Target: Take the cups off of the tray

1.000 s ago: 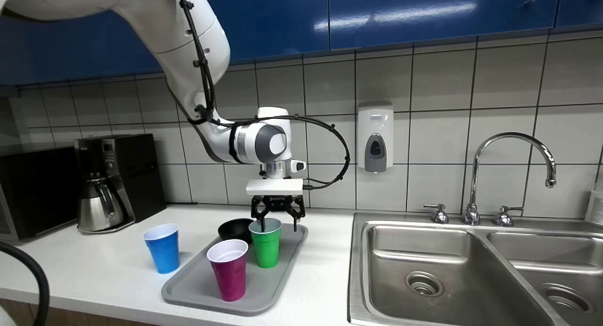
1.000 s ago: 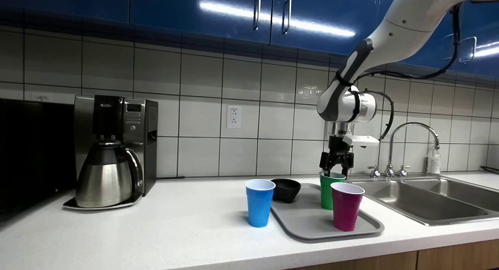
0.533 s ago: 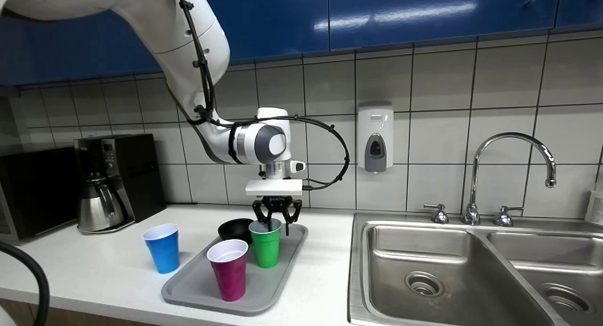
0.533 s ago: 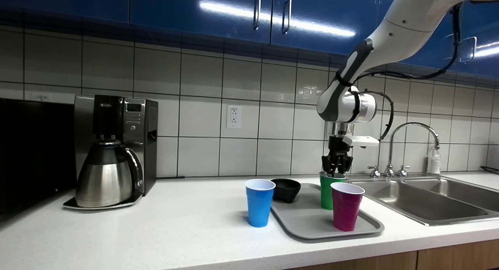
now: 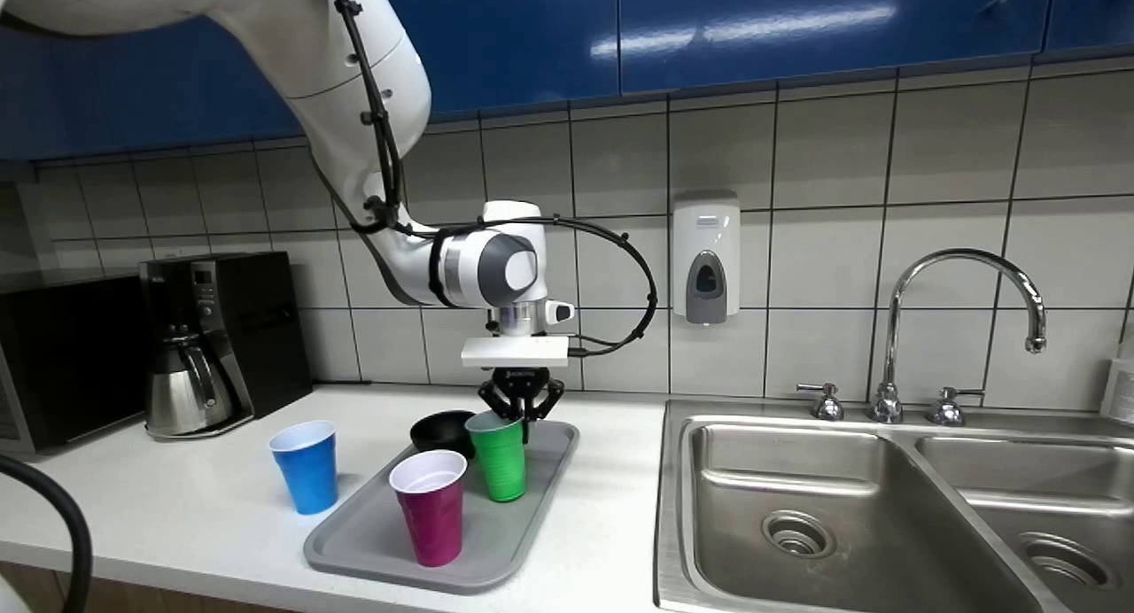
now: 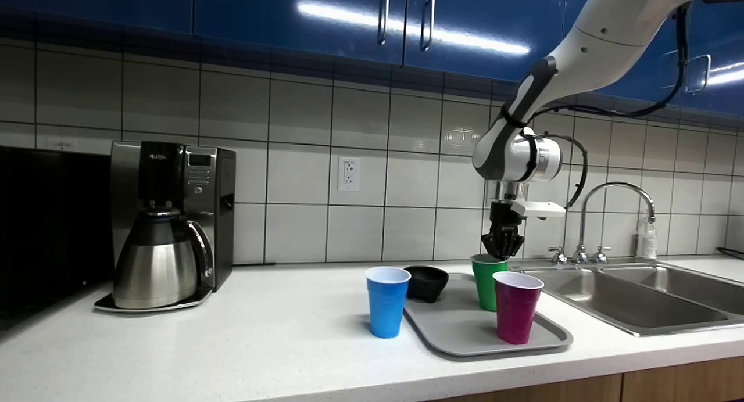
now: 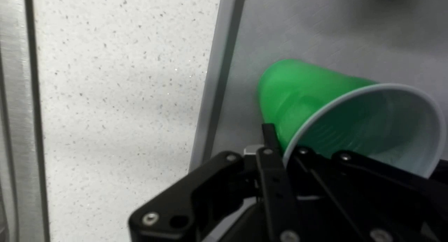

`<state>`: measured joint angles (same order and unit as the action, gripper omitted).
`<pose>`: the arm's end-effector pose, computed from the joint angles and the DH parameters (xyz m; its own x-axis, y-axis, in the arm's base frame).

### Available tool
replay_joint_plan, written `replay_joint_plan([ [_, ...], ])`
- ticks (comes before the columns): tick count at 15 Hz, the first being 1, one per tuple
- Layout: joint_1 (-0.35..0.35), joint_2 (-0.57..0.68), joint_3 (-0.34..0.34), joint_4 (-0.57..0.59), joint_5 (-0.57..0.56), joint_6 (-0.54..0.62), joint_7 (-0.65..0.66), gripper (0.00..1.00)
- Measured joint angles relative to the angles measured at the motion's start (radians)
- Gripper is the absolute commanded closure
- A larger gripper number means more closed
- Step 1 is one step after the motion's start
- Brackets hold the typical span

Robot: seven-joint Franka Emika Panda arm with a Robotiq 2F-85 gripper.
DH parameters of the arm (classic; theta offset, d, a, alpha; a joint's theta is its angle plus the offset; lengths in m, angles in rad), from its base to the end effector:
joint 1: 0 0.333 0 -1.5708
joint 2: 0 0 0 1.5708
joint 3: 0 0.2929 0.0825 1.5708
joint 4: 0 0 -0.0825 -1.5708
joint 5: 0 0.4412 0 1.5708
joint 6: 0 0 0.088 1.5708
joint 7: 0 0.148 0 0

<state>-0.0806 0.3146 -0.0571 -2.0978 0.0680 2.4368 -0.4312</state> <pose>0.6105 -0.0839 0.1665 0.9696 0.2424 0.0339 0.2430 -0.9699 -0.0149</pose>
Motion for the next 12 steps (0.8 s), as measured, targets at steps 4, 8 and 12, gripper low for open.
replay_joint_plan([
  [4, -0.003, -0.011, 0.001, 0.000, 0.006, -0.001, 0.000, 0.99],
  [8, -0.023, -0.044, 0.001, 0.000, 0.034, -0.006, 0.000, 0.99],
  [12, -0.068, -0.088, -0.010, 0.000, 0.071, -0.017, 0.000, 0.99],
])
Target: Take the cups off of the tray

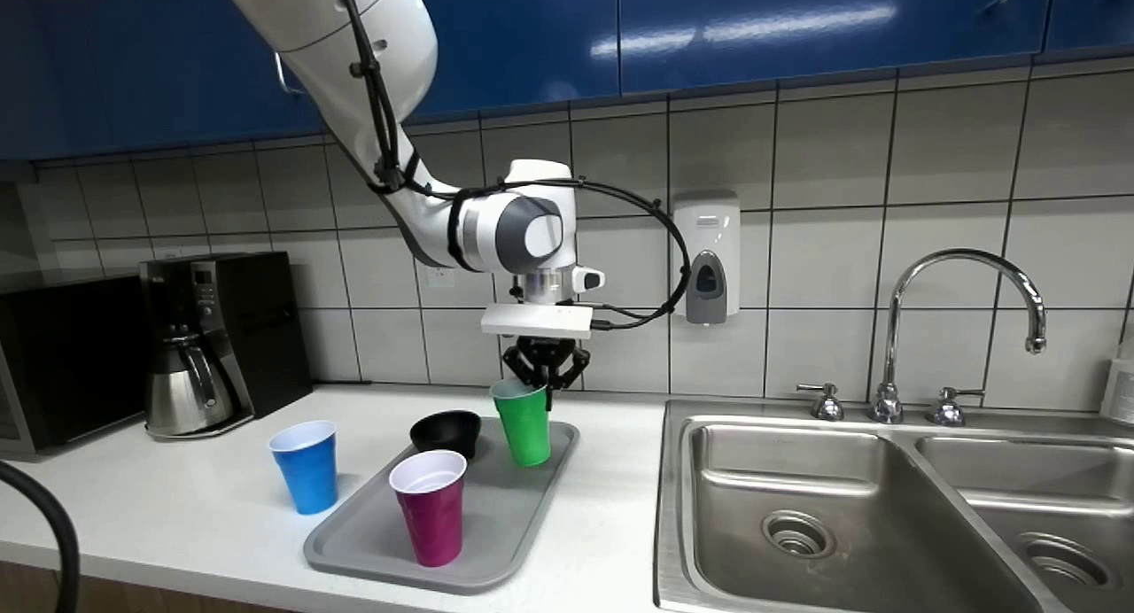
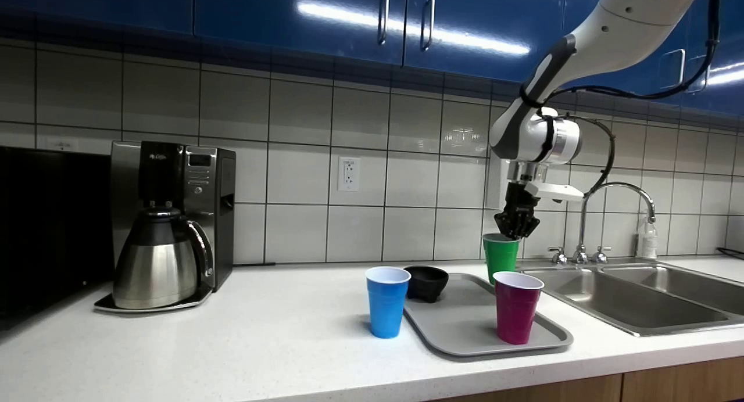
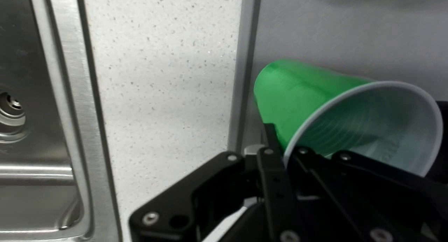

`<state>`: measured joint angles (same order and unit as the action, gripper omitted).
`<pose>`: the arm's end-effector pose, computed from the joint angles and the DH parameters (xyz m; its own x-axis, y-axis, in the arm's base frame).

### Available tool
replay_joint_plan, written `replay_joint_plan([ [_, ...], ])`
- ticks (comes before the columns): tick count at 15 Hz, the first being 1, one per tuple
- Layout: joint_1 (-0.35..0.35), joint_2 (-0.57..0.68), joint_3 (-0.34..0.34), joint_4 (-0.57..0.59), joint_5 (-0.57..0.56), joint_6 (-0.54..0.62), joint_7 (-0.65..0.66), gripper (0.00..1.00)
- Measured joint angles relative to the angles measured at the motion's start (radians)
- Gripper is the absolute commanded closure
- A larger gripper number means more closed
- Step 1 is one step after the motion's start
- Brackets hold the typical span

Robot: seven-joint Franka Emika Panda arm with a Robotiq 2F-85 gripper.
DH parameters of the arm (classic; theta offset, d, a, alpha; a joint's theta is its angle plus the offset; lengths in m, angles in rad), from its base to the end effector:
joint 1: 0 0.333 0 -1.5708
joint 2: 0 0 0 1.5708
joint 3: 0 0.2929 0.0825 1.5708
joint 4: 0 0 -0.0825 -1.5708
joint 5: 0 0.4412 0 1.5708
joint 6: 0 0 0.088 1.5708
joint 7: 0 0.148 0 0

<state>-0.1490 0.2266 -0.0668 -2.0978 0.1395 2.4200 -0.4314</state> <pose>0.6126 -0.1304 0.2197 0.9862 0.1142 0.1199 0.1197 -0.9920 -0.0401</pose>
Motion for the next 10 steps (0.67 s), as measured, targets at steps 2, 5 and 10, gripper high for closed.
replay_joint_plan([
  [2, -0.025, -0.016, -0.010, 0.000, 0.020, -0.009, -0.002, 0.99],
  [5, -0.055, -0.024, -0.032, 0.000, 0.032, -0.011, -0.003, 0.99],
  [10, -0.096, -0.017, -0.060, 0.000, 0.044, -0.011, -0.018, 0.99],
])
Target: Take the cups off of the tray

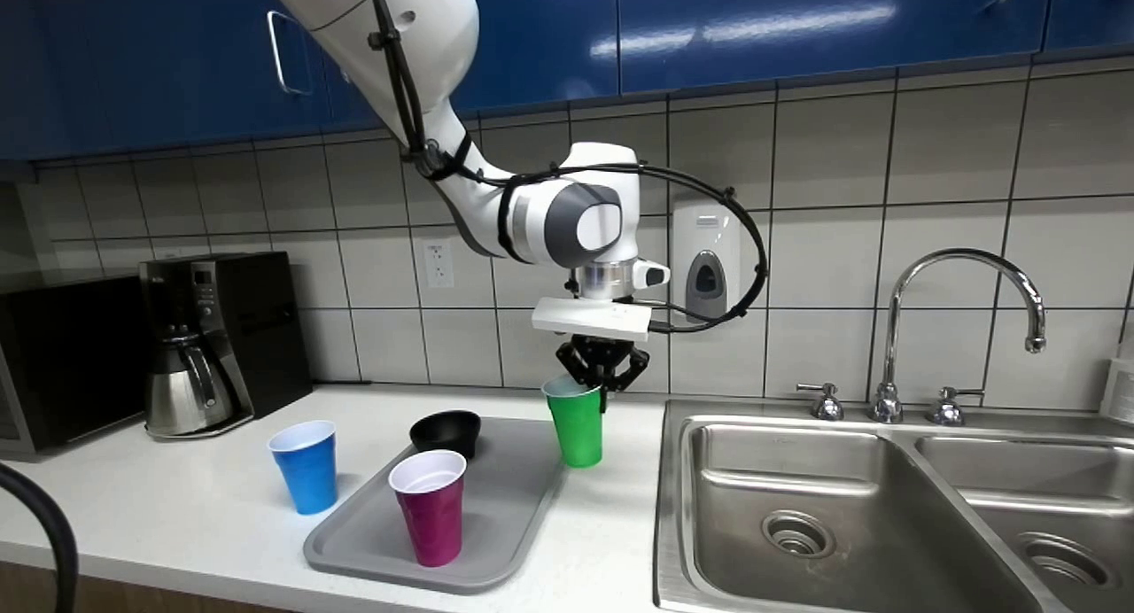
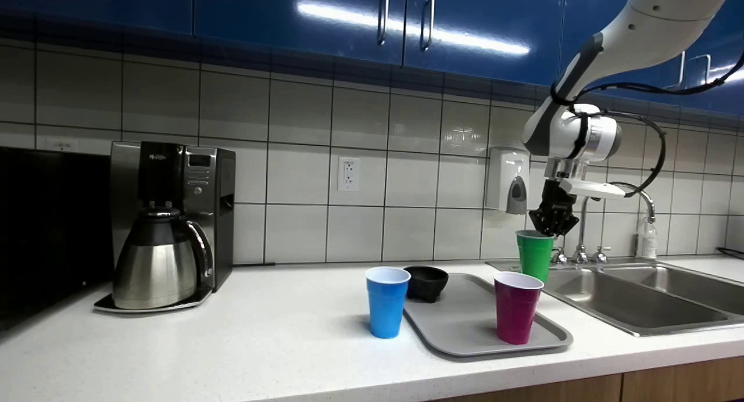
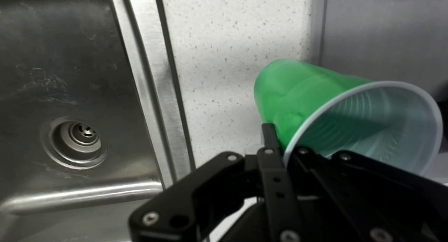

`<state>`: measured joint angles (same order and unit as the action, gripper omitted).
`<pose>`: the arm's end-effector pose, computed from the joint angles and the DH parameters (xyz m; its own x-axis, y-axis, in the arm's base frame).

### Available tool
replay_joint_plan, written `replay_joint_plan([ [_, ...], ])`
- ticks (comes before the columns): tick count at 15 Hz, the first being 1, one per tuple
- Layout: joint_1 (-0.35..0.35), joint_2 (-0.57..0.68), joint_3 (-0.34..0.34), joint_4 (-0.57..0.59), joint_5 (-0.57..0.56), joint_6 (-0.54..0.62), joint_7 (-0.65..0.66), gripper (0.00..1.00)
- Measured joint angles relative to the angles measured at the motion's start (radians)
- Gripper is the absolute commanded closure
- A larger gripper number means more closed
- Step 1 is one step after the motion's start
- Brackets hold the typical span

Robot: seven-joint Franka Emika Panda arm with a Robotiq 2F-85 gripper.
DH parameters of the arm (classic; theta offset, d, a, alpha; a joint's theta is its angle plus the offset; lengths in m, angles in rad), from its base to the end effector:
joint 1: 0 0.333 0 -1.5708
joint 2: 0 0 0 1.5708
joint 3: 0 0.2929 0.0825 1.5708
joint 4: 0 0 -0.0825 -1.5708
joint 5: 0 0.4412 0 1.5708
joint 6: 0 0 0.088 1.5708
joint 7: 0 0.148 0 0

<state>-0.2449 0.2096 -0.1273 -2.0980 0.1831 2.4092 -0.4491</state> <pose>0.5859 -0.2232 0.2300 0.9895 -0.0522 0.1351 -0.0450 -0.9974 -0.0559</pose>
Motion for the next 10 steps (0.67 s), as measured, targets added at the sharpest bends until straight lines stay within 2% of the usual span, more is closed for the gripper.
replay_joint_plan([
  [6, -0.036, 0.038, -0.003, 0.000, 0.065, 0.001, -0.045, 0.99],
  [10, -0.051, 0.075, -0.002, 0.000, 0.069, 0.004, -0.051, 0.99],
])
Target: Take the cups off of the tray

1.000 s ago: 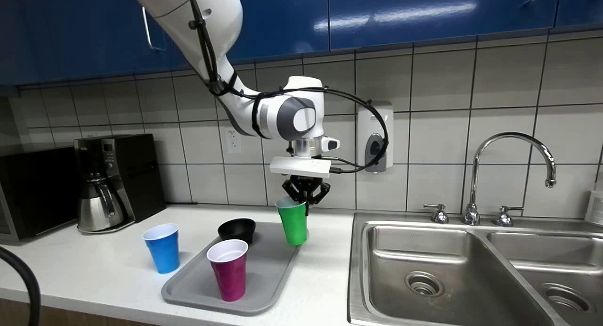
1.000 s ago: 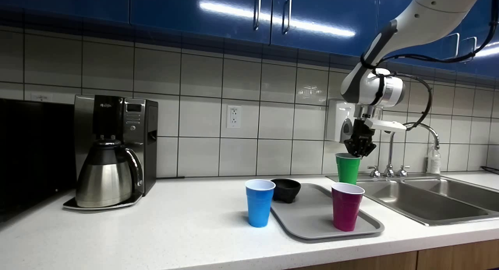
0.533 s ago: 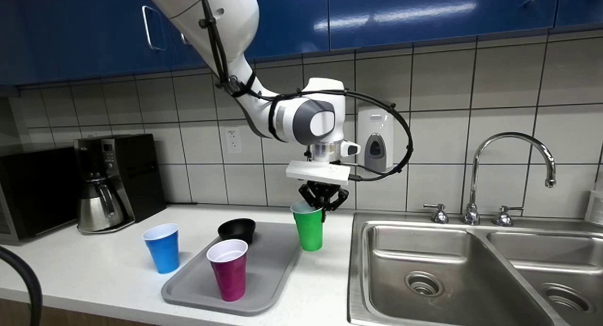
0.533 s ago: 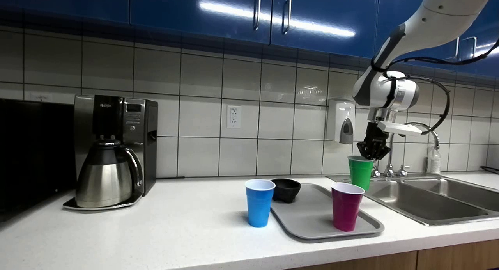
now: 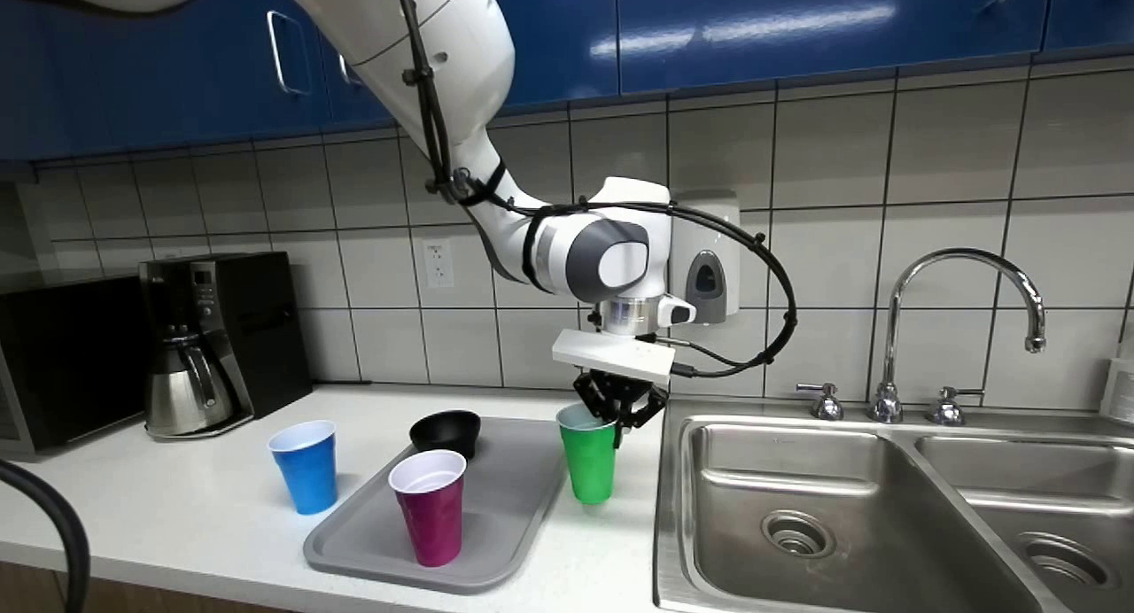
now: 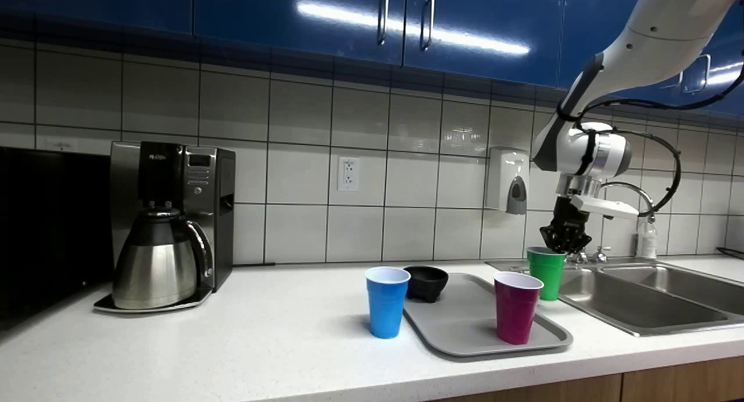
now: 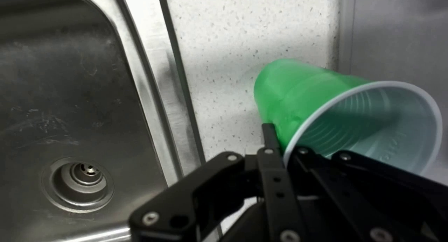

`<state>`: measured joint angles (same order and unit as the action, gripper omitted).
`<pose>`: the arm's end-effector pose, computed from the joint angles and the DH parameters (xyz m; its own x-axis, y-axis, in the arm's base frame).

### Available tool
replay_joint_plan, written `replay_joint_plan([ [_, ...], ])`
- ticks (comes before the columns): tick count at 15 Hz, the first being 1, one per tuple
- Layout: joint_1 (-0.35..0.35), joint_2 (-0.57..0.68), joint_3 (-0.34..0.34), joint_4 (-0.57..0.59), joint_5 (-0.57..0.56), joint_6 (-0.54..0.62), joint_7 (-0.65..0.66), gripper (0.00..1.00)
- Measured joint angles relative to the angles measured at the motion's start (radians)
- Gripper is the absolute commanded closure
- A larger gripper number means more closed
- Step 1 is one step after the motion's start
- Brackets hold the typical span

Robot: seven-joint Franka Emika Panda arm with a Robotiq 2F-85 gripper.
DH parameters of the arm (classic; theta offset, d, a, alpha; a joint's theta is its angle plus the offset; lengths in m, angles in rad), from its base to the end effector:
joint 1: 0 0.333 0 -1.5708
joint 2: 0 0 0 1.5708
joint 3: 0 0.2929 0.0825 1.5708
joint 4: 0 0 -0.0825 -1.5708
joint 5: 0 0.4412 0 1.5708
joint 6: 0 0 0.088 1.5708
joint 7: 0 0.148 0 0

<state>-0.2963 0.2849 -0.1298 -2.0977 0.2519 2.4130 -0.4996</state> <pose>0.5657 -0.2502 0.1842 0.9902 -0.1102 0.0858 -0.1006 -0.9890 -0.1088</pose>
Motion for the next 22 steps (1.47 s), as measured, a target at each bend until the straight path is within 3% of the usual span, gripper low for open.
replay_joint_plan([
  [4, -0.008, 0.034, 0.000, 0.002, 0.000, 0.006, -0.001, 0.99],
  [6, -0.009, 0.044, 0.001, 0.004, 0.000, 0.009, -0.001, 0.71],
  [16, -0.009, -0.009, 0.021, 0.035, 0.000, -0.057, -0.024, 0.00],
  [22, -0.003, -0.136, 0.017, 0.041, -0.005, -0.211, -0.063, 0.00],
])
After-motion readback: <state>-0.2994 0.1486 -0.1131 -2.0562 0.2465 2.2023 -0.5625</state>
